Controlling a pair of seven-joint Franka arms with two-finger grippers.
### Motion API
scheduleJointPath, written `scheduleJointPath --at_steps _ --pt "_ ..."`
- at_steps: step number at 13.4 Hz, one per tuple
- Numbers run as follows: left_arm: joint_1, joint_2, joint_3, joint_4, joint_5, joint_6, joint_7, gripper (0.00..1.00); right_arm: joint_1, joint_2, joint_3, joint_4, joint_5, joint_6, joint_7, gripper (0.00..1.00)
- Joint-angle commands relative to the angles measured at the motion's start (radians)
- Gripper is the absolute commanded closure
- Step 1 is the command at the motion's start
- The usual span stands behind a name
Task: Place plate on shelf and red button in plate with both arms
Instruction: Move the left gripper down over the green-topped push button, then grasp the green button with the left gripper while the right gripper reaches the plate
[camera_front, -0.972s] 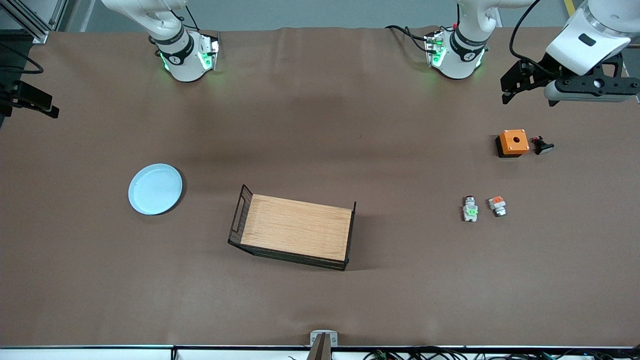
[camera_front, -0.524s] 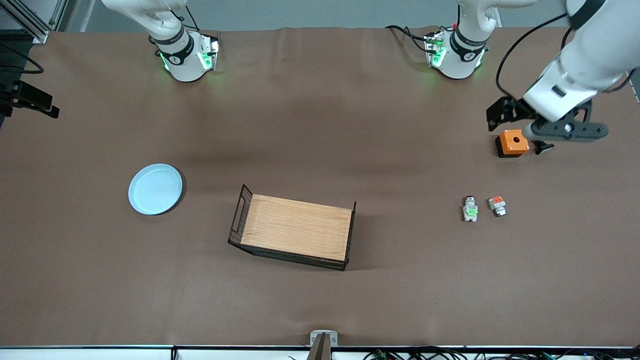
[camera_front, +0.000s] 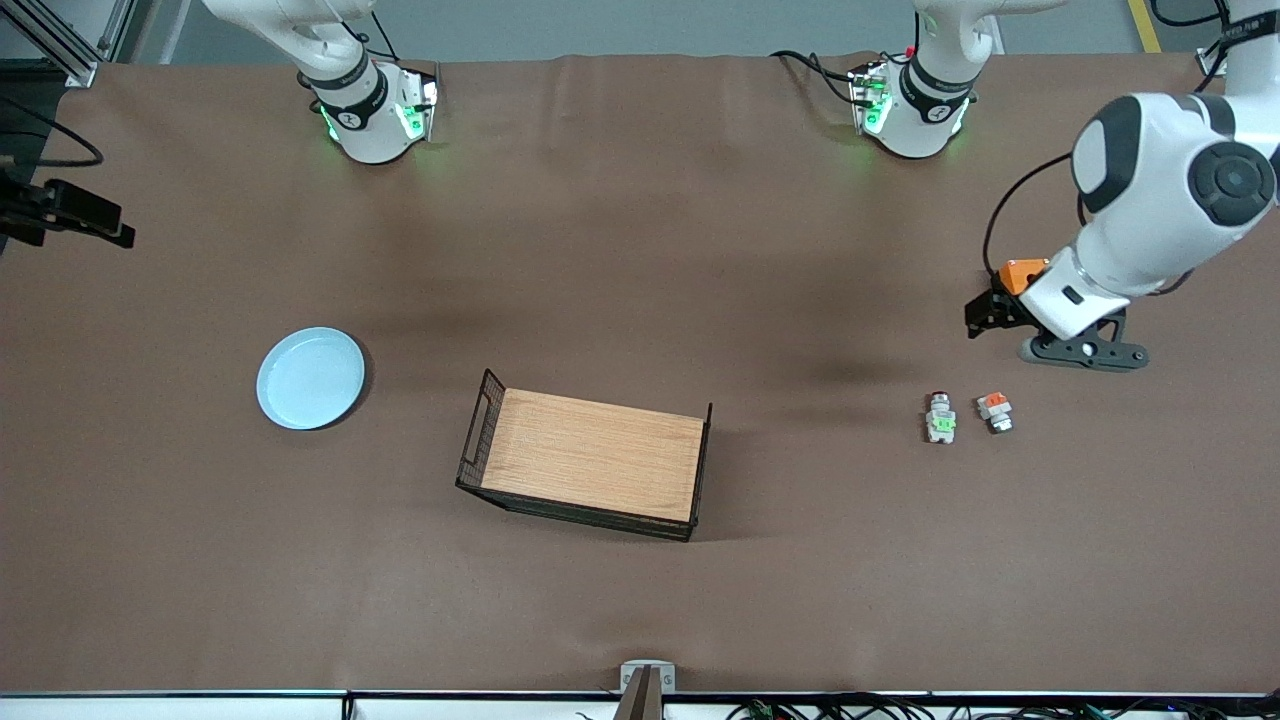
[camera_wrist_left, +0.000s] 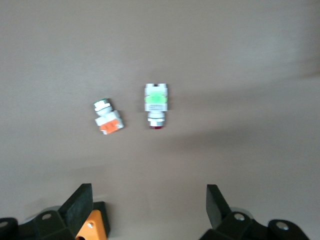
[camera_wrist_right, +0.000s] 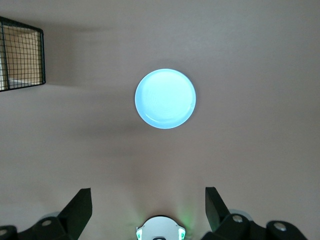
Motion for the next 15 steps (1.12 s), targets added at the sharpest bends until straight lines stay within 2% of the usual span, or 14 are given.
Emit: scheduleJointPath --at_steps 1,3,4,7,12,15 --pt "0.011 0.070 -0.009 0.005 -0.006 0.061 0.015 0.00 -0.056 0.068 -0.003 0.015 0.105 -0.007 -0.031 0.00" --pt "0.019 0.122 -0.009 0.008 -0.007 0.107 0.015 0.00 -0.148 0.126 -0.005 0.015 0.207 -0.008 -0.129 0.00" --pt "0.019 0.150 -0.009 0.009 -0.015 0.130 0.015 0.00 -0.171 0.142 -0.005 0.015 0.224 -0.007 -0.151 0.00" --pt "0.011 0.216 -0.009 0.008 -0.018 0.210 0.015 0.00 -0.174 0.162 -0.005 0.010 0.222 0.010 -0.153 0.00" --pt "0.001 0.320 -0.012 -0.018 -0.018 0.415 -0.006 0.00 -0.174 0.226 -0.003 0.002 0.235 0.076 -0.162 0.00" --pt "-0.019 0.384 -0.011 -0.047 -0.017 0.549 -0.006 0.00 -0.139 0.229 -0.008 -0.129 0.241 0.238 -0.197 0.00"
